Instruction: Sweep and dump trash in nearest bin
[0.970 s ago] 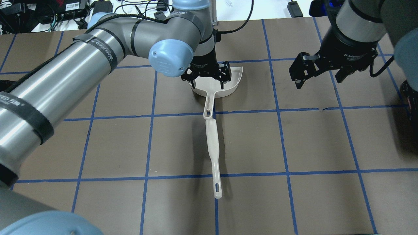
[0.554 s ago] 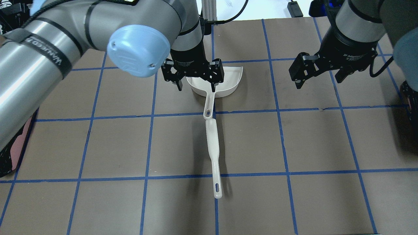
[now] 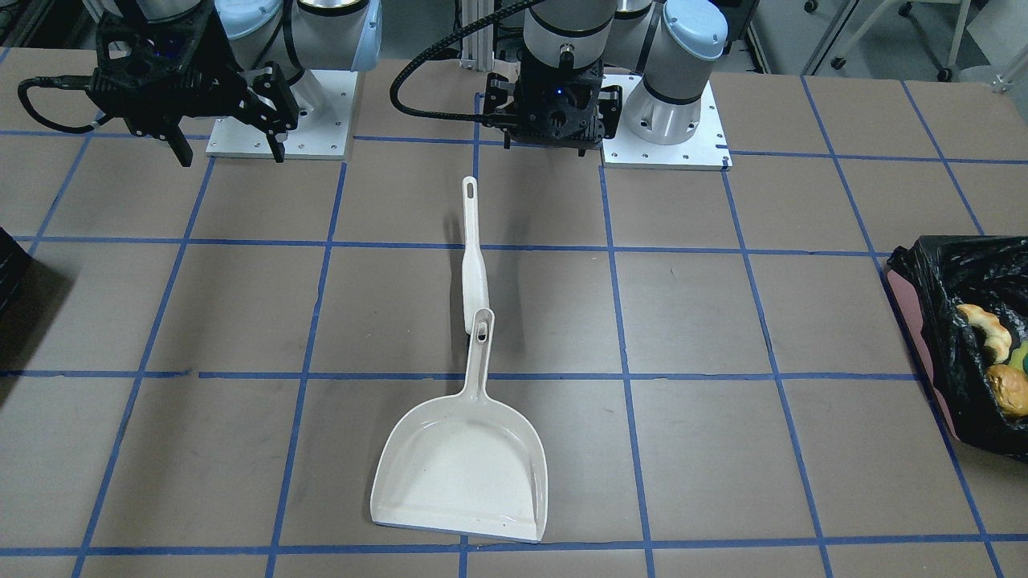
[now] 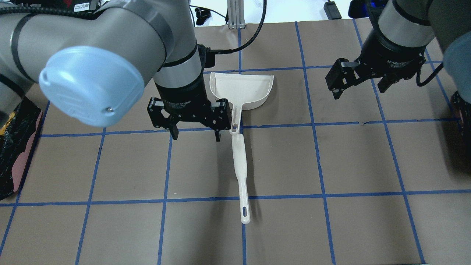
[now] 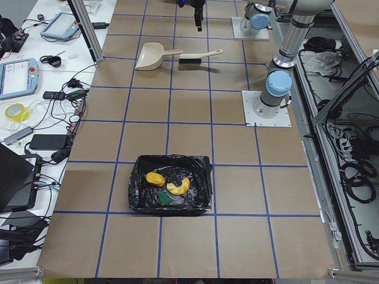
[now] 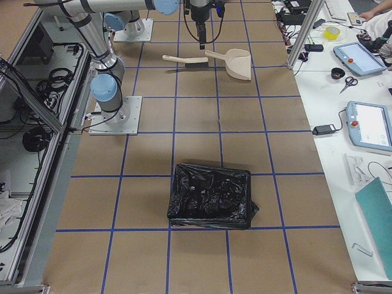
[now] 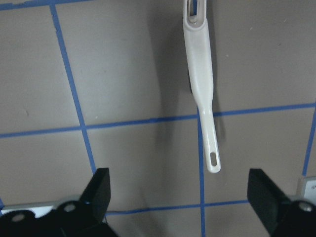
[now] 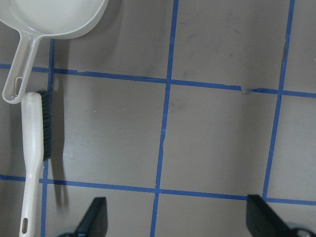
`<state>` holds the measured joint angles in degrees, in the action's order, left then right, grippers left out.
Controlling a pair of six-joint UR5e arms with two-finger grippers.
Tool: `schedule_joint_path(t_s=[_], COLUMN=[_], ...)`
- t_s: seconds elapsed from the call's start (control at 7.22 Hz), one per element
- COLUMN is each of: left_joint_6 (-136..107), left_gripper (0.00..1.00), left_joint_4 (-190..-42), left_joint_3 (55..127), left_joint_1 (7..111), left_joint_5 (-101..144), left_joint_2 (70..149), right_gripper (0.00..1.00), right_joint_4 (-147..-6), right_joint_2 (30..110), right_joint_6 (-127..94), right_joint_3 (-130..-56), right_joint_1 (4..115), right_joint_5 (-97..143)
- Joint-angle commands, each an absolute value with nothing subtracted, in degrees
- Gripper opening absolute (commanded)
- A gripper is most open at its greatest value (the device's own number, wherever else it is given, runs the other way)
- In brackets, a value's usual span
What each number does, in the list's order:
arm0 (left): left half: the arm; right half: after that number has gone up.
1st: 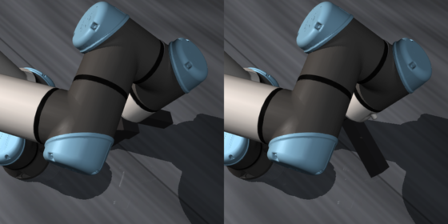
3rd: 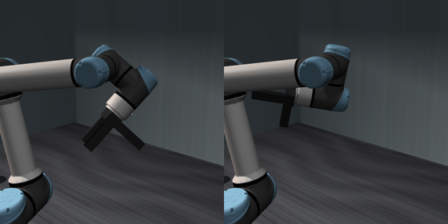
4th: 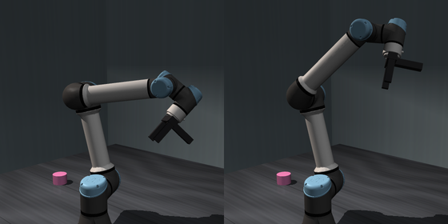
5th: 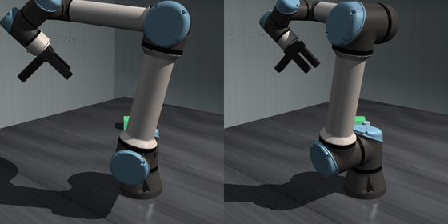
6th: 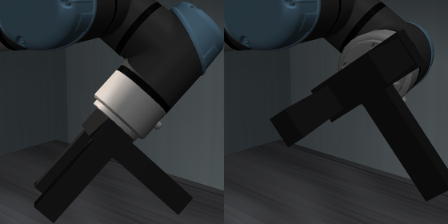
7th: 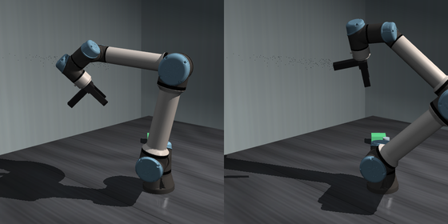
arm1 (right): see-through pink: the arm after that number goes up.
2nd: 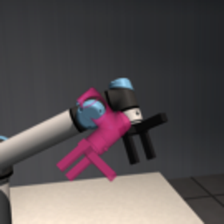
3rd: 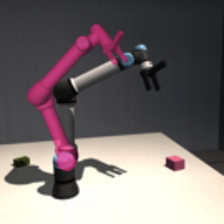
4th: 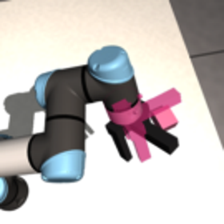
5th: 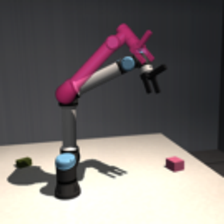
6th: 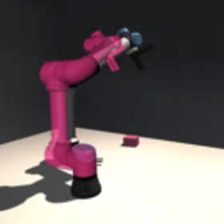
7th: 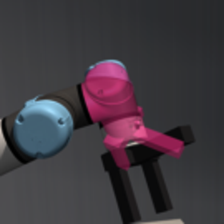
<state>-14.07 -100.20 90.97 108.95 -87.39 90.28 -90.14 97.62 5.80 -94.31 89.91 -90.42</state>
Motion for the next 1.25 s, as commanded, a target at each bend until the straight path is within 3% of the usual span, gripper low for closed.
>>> schedule_joint_path(t_s=[0.0, 0.42, 1.11], left_joint_6=[-13.45, -4.05, -4.04], left_gripper=[0.94, 1.00, 1.00], left_joint_4=[-99.68, -85.12, -94.77], left_joint_3=[93.95, 92.91, 87.30], left_joint_1=[105.94, 97.05, 93.96], left_joint_5=[-88.33, -88.59, -88.68], left_joint_2=[86.58, 85.87, 86.13], right_gripper=[1.00, 1.00, 1.00], right_joint_4=[-90.26, -90.61, -90.62], right_joint_2=[97.56, 97.56, 97.56], right_joint_6=[5.80, 3.36, -4.22], right_joint_3=[-94.31, -94.31, -94.31], right_joint_1=[89.83, 89.91, 89.91], right_joint_5=[-90.61, -90.36, -91.32])
